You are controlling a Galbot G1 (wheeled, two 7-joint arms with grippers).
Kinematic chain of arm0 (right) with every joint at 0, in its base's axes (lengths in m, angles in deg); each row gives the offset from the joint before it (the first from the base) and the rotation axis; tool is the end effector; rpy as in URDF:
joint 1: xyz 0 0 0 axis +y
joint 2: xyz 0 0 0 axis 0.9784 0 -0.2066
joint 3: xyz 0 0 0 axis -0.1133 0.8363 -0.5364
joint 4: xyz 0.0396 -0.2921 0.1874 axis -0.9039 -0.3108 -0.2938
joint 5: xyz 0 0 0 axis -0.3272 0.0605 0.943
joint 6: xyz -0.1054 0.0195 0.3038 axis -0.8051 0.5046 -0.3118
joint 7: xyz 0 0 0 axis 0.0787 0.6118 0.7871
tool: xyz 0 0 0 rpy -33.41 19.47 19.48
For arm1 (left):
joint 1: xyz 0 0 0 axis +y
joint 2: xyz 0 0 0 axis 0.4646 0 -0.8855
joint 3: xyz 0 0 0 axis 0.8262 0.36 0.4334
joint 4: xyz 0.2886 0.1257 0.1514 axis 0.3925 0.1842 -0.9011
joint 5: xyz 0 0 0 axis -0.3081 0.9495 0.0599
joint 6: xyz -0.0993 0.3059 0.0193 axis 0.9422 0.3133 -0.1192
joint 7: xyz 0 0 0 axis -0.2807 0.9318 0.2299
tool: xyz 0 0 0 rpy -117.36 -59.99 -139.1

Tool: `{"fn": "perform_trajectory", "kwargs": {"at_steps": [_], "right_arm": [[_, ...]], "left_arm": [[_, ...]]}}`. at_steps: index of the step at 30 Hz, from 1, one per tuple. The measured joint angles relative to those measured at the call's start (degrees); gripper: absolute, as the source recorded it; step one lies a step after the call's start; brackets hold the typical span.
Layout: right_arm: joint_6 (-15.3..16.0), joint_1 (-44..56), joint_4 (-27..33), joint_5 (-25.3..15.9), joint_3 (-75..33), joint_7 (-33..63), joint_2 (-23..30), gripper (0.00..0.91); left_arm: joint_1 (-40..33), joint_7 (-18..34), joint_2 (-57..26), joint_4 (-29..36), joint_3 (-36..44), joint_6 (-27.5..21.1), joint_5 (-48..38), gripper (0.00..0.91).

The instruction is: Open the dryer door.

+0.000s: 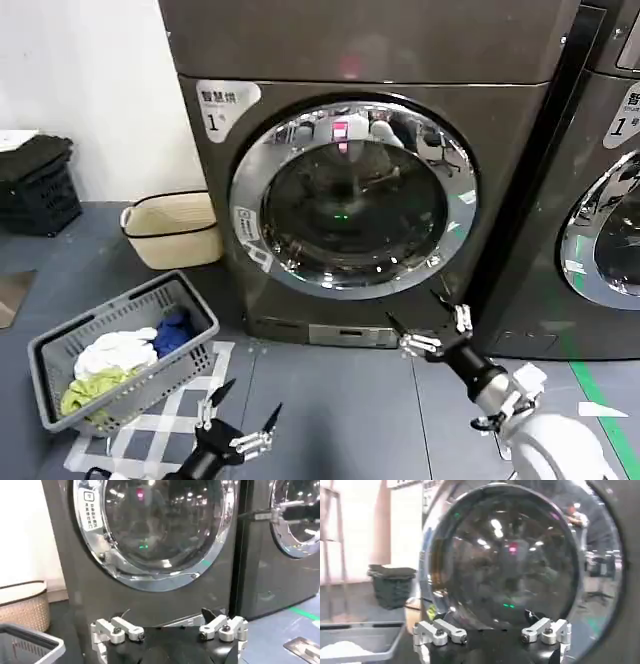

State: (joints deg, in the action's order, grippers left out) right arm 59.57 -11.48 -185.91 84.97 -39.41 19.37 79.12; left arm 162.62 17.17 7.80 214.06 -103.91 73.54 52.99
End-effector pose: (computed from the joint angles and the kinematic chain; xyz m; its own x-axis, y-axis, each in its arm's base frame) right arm 0.2650 -0.0740 -0.1883 -0.7801 -0.6257 0.0046 -0.6223 0.7751 -0.1090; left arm 0.0788 0.0427 -0.2673 -0.8959 0.3863 0.2196 0.4061 0.9124 0.0516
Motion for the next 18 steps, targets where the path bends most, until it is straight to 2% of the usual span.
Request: {"fn": "perform_trajectory", "kwargs": {"at_steps": [18], "right_arm": [[0.4,-20.7,6.4,4.6,17.3,-0.2,2.3,0.907]], "left_arm": [[1.0,-0.1,1.4,1.0,-0.8,0.5,0.9,0.907]]}}
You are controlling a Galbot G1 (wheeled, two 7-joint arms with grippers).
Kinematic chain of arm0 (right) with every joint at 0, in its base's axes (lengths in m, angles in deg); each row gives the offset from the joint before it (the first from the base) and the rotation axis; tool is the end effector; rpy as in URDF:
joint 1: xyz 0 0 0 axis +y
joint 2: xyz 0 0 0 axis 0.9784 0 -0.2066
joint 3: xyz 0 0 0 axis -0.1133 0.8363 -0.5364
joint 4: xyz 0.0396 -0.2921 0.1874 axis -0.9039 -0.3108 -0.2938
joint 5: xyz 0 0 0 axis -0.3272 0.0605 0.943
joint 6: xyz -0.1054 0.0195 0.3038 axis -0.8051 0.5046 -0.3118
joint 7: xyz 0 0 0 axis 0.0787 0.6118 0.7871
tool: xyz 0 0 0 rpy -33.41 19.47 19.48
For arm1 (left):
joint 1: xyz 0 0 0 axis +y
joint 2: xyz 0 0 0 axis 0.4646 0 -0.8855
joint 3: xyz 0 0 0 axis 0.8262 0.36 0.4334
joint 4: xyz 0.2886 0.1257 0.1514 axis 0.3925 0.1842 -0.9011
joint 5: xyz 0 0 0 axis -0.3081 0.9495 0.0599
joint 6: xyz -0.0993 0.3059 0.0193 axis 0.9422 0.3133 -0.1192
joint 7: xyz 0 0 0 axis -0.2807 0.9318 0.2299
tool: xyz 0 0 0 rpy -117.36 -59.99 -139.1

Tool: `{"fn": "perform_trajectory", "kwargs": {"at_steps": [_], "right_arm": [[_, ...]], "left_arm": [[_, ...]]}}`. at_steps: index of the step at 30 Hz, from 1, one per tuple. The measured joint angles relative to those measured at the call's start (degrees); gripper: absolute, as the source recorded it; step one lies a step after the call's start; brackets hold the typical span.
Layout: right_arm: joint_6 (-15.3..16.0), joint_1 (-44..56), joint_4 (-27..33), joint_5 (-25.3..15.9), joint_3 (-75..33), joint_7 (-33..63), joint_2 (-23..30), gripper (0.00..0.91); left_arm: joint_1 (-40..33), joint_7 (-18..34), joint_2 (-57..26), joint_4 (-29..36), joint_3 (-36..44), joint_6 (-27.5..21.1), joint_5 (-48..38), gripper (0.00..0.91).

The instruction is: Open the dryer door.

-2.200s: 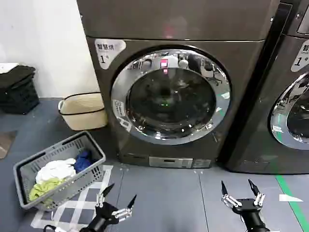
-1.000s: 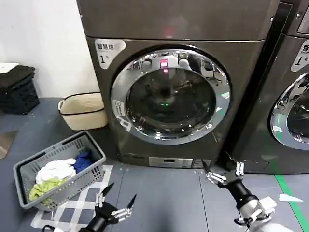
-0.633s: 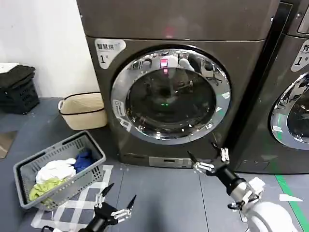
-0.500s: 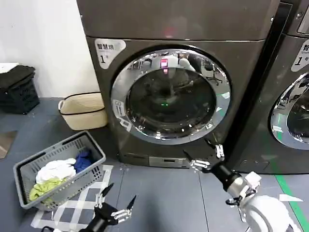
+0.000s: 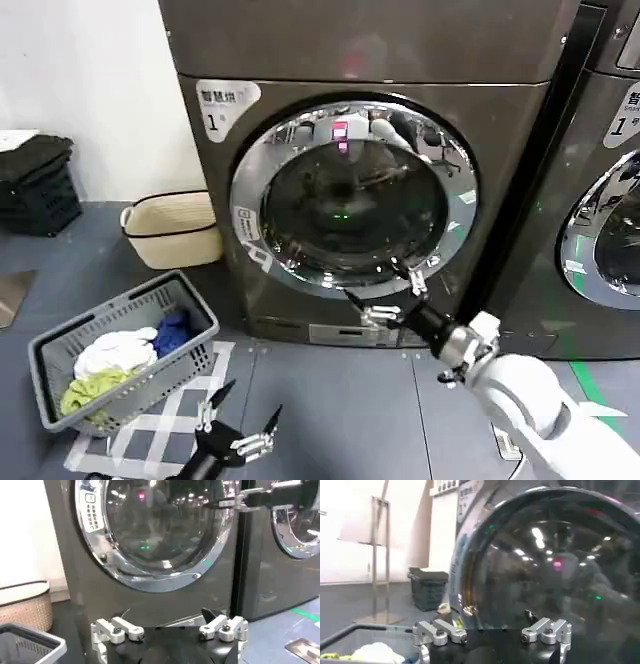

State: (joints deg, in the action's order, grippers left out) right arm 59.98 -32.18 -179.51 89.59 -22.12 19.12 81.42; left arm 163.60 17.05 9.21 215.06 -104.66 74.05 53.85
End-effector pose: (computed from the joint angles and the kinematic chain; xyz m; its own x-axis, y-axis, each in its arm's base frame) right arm 0.3236 -0.0245 -0.1677 -0.6639 -0.7471 -0.0325 -0.7406 0.6630 -0.1091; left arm 0.0742 0.0414 -0.2632 -0.9057 0.3686 0.2092 0.3880 0.9197 0.0597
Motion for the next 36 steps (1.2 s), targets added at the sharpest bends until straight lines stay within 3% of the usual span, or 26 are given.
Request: {"fn": "perform_trajectory", "kwargs": {"at_steps": [14,36], "right_arm": [[-0.2,-9.7,5.9,1.4,7.9,-1.1,3.2,0.907],[-0.9,-16.9,15.7,1.5,13.6,-3.1,7.6,0.907]], "left_arm": [[0.1,-0.1,0.2,0.1,-0.3,0.1,0.1,0.907],[0.5,-0.2,0.5,0.4,-0.4,0.1,0.2,0.907]]}}
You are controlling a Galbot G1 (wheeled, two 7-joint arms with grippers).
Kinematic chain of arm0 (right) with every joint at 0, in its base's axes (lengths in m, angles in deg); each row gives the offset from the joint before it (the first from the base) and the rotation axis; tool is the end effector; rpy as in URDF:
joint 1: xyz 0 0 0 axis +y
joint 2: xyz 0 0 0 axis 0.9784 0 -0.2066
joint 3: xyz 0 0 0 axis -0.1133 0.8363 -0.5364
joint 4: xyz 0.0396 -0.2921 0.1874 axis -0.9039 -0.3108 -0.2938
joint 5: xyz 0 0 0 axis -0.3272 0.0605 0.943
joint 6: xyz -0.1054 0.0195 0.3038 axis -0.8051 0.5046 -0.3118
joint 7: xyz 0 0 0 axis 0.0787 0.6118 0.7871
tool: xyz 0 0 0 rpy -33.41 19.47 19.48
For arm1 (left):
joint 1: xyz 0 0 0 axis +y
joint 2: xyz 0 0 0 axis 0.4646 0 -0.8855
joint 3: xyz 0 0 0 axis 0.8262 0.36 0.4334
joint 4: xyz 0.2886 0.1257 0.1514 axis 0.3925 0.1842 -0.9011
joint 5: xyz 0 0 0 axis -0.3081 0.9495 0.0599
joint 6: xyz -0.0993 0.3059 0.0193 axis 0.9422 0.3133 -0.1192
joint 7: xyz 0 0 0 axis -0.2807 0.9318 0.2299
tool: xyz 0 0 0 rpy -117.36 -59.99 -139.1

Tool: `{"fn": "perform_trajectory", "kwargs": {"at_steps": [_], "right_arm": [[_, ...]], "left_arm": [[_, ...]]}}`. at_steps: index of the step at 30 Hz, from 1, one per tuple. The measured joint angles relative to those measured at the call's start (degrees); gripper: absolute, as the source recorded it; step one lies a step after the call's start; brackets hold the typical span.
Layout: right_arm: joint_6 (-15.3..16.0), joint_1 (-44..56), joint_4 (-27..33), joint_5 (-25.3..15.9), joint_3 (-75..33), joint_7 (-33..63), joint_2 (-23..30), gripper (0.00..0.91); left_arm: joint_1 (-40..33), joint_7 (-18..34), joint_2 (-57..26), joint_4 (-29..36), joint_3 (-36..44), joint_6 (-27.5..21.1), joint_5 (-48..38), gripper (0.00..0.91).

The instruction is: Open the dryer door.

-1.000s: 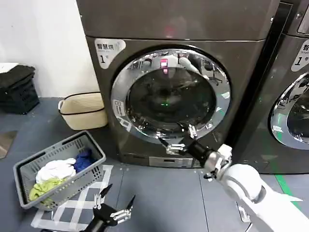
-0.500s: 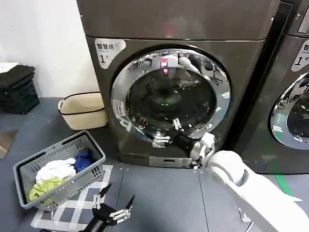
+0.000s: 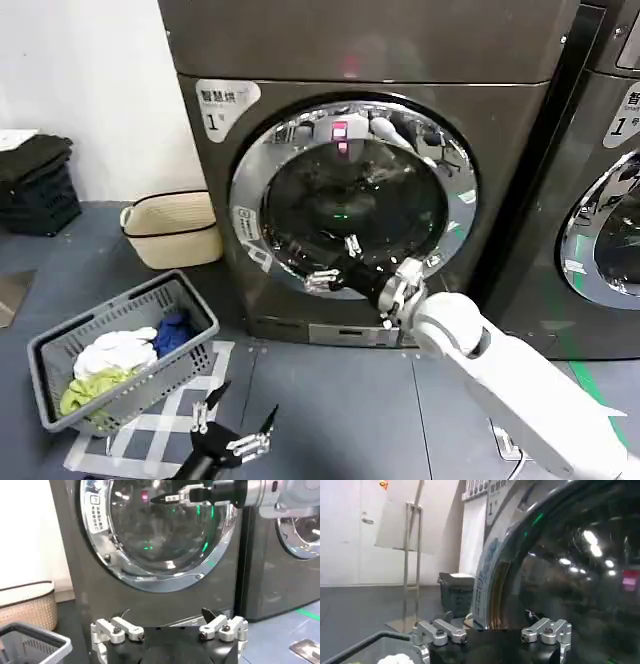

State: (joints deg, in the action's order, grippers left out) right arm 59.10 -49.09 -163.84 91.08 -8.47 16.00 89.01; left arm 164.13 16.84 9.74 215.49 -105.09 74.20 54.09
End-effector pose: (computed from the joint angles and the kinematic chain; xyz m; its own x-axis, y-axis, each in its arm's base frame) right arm 0.4029 0.0230 -0.1716 -0.5946 -0.8039 0.0170 -0.7996 0.5890 -0.1171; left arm 0.0719 0.0416 -0.2615 -0.9084 0.3627 0.2078 0.3822 0.9220 0.0618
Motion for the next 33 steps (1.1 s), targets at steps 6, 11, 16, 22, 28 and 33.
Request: {"fn": "perform_trajectory", "kwargs": {"at_steps": [6,11,16,22,28,33], "right_arm": [[-0.4,-1.8,2.6,0.0,1.9,-0.8,1.5,0.907],[-0.4,-2.8,4.0,0.0,3.1,-1.0,2.6,0.907],[-0.5,-3.8,5.3,0.0,4.3,-1.2,3.6,0.907],[-0.6,-5.2,6.9,0.0,5.5,-1.6,5.2,0.907],[-0.6,-6.8,8.7,0.0,6.6,-2.2,6.6,0.907],[-0.7,-8.3,10.3,0.0,7.2,-2.9,7.9,0.907]], "left_arm": [[0.1,0.0,0.1,0.3,-0.1,0.0,0.0,0.907],[0.3,0.0,0.1,0.5,-0.1,0.0,0.0,0.907],[0.3,0.0,0.1,0.6,-0.2,0.1,0.1,0.907],[0.6,0.0,0.2,0.9,-0.2,0.2,0.2,0.907],[0.8,0.0,0.2,1.1,-0.3,0.3,0.5,0.907],[1.0,0.0,0.2,1.2,-0.3,0.4,0.6,0.907]]}}
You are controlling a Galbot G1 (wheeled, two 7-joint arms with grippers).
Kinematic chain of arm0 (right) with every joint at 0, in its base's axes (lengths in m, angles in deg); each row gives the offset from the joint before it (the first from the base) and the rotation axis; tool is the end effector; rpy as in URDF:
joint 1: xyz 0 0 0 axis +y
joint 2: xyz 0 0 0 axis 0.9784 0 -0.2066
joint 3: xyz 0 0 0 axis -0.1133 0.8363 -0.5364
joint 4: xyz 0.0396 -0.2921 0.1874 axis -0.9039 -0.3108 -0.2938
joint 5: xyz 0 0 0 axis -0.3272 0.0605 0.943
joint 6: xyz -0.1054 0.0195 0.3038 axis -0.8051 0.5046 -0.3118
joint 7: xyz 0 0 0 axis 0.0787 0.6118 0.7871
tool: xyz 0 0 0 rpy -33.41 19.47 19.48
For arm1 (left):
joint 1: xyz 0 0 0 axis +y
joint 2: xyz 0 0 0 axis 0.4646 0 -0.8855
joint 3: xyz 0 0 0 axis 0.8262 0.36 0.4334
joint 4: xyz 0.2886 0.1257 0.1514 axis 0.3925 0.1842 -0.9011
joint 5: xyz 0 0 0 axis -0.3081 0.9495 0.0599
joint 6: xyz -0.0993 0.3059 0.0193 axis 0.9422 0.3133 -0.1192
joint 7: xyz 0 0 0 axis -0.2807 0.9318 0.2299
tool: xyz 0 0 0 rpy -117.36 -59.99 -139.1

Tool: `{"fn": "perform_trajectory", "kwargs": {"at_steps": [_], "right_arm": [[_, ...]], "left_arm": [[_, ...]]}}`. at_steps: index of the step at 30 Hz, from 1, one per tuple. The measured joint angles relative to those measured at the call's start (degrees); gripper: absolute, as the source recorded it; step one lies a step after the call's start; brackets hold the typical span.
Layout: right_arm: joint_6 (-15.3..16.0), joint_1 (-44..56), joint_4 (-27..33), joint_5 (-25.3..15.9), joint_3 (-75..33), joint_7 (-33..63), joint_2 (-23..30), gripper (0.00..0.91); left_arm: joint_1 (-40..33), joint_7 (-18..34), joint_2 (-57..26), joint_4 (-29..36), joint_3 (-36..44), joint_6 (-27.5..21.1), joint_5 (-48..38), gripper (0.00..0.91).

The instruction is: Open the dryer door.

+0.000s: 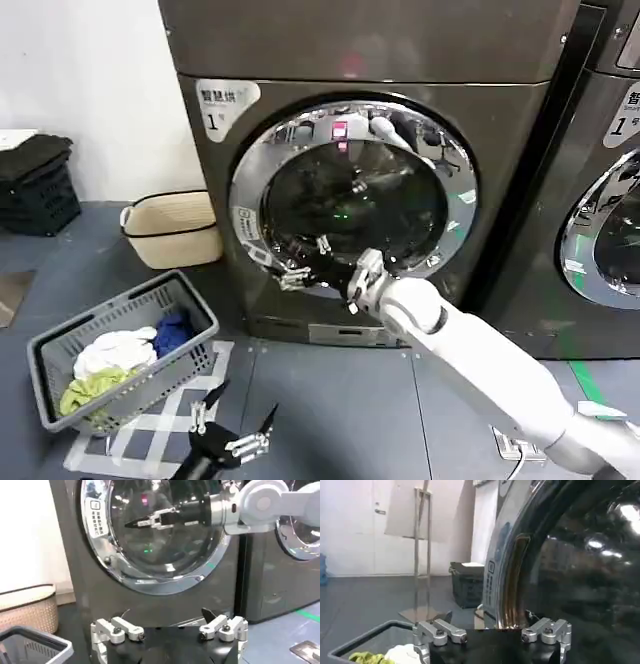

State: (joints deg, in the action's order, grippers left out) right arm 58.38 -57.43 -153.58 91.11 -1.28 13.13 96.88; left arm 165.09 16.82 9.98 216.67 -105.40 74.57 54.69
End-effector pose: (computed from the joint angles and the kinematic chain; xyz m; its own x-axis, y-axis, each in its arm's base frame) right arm 0.4442 0.0745 -0.1721 -0.5210 -0.8522 0.0481 -0.8498 0.5125 -0.1237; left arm 0.0679 0.0410 -0.2560 -0.9112 0.3600 0.2004 0.3806 0.9218 0.0743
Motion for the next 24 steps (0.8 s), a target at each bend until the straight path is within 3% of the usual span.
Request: {"fn": "perform_trajectory", "kwargs": {"at_steps": [24], "right_arm": [[-0.7,-6.1,8.0,1.5,2.5,-5.2,3.9,0.907]], "left_arm": [[0.8,0.0,0.5,1.2,-0.7,0.0,-0.1,0.907]]}}
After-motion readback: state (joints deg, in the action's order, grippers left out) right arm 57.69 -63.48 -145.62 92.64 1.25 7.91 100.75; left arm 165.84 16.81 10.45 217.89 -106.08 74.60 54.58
